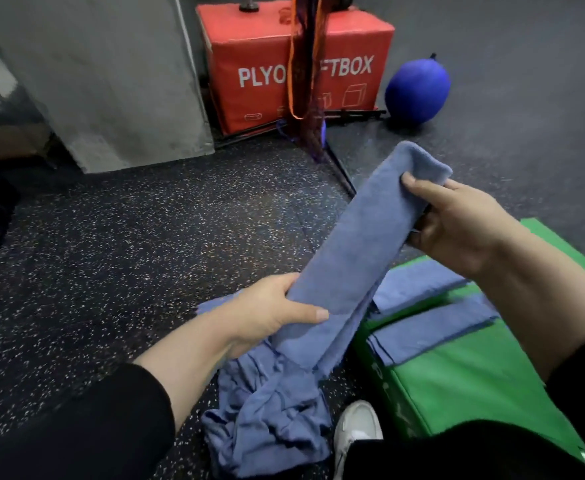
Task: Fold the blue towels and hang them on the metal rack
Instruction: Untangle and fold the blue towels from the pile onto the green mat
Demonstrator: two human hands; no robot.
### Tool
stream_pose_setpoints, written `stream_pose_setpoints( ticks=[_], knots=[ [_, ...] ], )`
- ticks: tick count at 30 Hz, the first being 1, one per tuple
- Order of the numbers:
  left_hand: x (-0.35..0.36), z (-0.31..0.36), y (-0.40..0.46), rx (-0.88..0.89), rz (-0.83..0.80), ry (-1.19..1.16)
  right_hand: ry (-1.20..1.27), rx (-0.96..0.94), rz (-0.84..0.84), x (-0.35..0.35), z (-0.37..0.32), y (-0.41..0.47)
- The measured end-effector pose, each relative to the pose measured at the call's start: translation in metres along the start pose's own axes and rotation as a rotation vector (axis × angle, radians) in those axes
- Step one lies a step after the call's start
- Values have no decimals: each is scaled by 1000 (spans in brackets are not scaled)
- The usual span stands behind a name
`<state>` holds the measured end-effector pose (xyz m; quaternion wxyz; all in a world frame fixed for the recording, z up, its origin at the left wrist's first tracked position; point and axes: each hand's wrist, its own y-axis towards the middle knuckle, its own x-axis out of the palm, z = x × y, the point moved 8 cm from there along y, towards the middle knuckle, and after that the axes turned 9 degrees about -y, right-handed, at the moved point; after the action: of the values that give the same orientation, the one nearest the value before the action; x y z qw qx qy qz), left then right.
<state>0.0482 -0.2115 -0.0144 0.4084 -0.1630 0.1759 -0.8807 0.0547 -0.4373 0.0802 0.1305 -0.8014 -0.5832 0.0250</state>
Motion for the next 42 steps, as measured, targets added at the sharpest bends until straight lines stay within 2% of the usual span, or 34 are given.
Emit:
stream_pose_setpoints(
  ticks=[6, 10, 13, 16, 24, 27, 29, 30, 32, 34, 35, 38, 40, 42],
  knots=[
    [41, -37, 58, -55, 90, -72, -37, 126, 177, -136, 50, 22],
    [75, -76, 98, -167, 71, -152, -69, 235, 327, -216, 96, 38],
    [94, -105, 129, -183, 140, -182, -108, 326, 421, -264, 136, 46],
    [110, -133, 156, -206, 207, -252, -208, 417, 458, -299, 175, 51],
    [128, -179, 196, -210, 364, -220, -543, 525, 468, -349, 240, 65],
    [130, -187, 201, -224, 433, -107, -670, 546, 490, -363, 250, 71],
    [118, -180, 197, -174, 568, 148, -985, 559, 516, -375, 246, 75],
    [114, -171, 193, -86, 613, 289, -1172, 518, 549, -376, 239, 77],
    [127, -149, 188, 224, 520, 569, -1339, 318, 593, -361, 226, 78],
    [158, -144, 187, 465, 277, 892, -1391, 143, 531, -334, 227, 77],
    [173, -152, 190, 474, 135, 1037, -1453, 128, 457, -319, 233, 76],
    [191, -187, 196, 247, -202, 1284, -1618, 262, 220, -289, 263, 67],
    [186, -186, 193, 223, -233, 1284, -1618, 285, 210, -280, 268, 60],
    [169, -171, 186, 266, -157, 1194, -1586, 172, 259, -263, 251, 56]
  ],
)
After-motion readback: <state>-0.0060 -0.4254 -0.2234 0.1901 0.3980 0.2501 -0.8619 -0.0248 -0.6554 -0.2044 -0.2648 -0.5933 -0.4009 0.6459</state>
